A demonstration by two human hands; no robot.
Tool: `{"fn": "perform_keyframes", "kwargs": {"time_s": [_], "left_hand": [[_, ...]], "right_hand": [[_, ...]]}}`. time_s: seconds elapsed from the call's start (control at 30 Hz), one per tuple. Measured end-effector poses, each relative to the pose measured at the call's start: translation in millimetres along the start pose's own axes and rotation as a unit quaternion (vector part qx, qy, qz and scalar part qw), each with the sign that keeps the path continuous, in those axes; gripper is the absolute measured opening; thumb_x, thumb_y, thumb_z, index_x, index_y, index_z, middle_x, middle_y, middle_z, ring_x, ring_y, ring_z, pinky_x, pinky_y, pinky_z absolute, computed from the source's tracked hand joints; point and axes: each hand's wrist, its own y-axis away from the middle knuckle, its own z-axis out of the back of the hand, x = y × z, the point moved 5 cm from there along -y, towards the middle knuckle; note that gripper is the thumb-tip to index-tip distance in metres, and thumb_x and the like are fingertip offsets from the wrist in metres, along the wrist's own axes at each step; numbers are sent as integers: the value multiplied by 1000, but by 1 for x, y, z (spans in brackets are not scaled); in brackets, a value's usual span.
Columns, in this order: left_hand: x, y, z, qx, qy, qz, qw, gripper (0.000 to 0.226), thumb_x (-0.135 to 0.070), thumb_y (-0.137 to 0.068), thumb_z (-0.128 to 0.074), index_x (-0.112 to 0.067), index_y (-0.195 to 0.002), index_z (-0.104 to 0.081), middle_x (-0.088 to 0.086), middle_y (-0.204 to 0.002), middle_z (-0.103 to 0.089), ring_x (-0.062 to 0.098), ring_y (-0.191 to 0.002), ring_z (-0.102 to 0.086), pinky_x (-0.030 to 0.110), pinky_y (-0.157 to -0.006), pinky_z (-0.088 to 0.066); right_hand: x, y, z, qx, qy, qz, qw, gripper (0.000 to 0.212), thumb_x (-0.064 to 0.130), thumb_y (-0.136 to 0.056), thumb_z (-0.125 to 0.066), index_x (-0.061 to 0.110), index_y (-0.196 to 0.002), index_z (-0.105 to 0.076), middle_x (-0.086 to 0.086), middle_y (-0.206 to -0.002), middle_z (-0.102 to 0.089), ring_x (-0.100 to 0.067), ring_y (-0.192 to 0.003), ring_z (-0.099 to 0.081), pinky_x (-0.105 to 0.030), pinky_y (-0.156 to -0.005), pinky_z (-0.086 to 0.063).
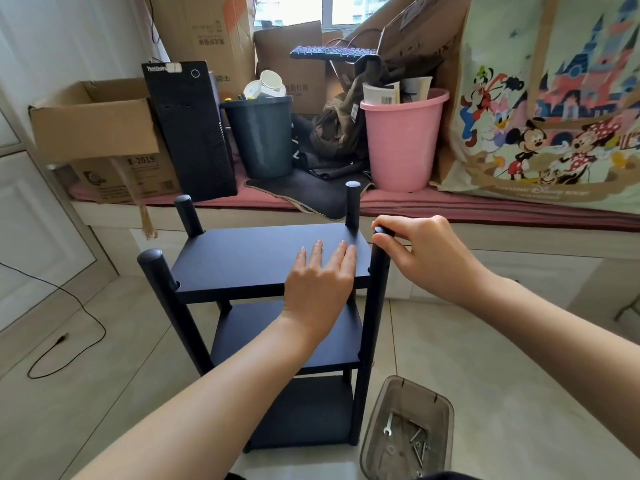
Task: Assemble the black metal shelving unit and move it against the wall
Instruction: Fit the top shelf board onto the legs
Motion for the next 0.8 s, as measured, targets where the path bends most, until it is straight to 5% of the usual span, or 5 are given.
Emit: {"fn": "perform_keyframes", "kwargs": {"time_s": [0.1, 0.23, 0.4, 0.53, 0.8], "left_hand": [[0, 4, 2, -18, 16, -3, 1000, 54, -11, -54, -95, -17, -105, -81, 0, -105, -78, 29, -90, -76, 41, -71, -63], [2, 9, 6, -50, 37, -11, 998, 56, -5, -52, -93, -16, -106, -80, 1, -106, -78, 29, -90, -76, 41, -70, -63], [12, 23, 15, -100, 82, -46, 991, 50, 1, -64, -88, -13, -110, -79, 3, -110, -77, 31, -94, -75, 40, -72, -63], [25, 39, 22, -94, 108, -82, 986, 47, -4, -71, -87, -12, -115, -77, 3, -117, -74, 30, -101, -74, 39, -80, -62], [35, 41, 30, 53, 200, -61, 976, 64, -20, -76, -88, -5, -133, -63, 10, -128, -69, 39, -116, -66, 50, -93, -57]], "right_hand": [[-17, 2, 0, 15, -167, -135, 976, 19, 28, -96, -63, 12, -100, -75, 4, -88, -74, -15, -86, -68, -29, -81, -53], [-56, 3, -16, 48, -396, -404, 823, 51, 62, -94, -47, 17, -110, -65, 0, -114, -71, -21, -103, -68, -44, -93, -55], [-64, -10, -46, 103, -438, -522, 725, 90, 76, -85, -48, -6, -122, -53, -21, -114, -65, -36, -94, -70, -53, -80, -59], [-47, -22, -71, 184, -505, -544, 645, 106, 90, -71, -46, 4, -133, -38, -27, -123, -61, -43, -99, -69, -59, -81, -56], [-39, -33, -76, 245, -469, -557, 641, 104, 86, -74, -48, -1, -131, -48, -26, -122, -64, -43, -104, -67, -55, -85, -56]]}}
